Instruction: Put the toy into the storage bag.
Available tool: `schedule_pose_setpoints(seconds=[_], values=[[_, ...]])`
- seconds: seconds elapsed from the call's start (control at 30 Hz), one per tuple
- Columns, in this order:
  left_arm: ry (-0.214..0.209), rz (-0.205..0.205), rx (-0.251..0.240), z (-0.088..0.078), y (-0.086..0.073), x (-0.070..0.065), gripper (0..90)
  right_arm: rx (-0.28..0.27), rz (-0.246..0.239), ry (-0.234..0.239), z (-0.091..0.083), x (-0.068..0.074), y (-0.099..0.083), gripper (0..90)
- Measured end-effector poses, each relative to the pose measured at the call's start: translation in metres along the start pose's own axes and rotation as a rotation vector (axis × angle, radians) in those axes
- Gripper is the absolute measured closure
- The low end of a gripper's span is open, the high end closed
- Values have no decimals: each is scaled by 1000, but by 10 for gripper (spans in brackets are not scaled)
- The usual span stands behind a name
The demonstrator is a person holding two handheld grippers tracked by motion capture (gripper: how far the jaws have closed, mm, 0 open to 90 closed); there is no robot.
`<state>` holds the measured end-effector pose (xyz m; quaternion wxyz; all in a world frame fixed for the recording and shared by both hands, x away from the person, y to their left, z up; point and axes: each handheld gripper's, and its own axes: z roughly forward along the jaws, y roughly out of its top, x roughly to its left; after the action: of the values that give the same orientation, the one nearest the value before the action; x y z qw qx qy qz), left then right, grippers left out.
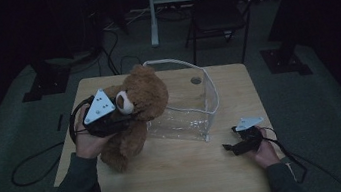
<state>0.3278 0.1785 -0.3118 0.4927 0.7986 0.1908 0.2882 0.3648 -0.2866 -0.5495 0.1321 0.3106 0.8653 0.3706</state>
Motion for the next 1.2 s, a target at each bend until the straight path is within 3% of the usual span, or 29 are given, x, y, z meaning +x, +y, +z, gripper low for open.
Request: schedule_pose_setpoints(seconds=[1.2], values=[[11,24,-48,-6,30,23,455,0,0,0,0,0,0,120]])
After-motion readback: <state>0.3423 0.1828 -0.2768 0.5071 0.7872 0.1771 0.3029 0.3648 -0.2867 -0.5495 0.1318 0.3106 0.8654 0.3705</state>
